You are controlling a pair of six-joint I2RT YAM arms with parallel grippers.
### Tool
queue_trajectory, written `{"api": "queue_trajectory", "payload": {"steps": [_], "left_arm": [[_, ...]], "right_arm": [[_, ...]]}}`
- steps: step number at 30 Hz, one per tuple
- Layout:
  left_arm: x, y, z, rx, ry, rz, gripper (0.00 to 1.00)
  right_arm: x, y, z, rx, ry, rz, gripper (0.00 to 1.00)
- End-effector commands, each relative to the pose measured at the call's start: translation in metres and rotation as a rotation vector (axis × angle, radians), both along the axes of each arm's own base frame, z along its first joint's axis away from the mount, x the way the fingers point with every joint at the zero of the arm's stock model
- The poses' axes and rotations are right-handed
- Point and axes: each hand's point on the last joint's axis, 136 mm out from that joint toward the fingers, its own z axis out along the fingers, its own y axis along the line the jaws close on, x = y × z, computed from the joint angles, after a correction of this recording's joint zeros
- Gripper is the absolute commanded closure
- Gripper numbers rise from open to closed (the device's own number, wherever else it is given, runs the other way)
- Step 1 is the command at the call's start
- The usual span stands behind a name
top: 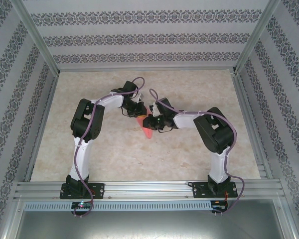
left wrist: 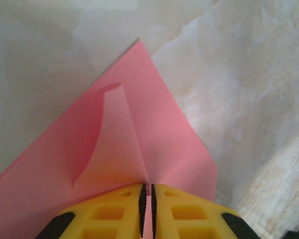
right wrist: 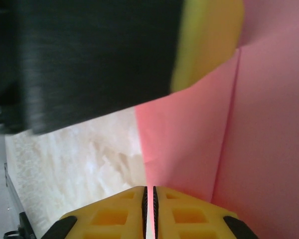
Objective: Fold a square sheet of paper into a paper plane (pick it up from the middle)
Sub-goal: Fourth fold the wing at the center of the table.
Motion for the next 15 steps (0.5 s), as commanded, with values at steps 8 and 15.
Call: {"api": "queue_trajectory", "payload": {"steps": [8,15], "left_arm": [[0.008,0.01,-0.023,0.044,0.012,0.037,0.84],[0.038,0.013,-0.015,0.042,-0.043,0.156,0.83]], "right_arm": [[-0.022,-0.018,-0.037,-0.109,0.064,0.038,0.88],[-0.057,-0.033,-0.059,-0.186,0.113,0.054,0.89]]}}
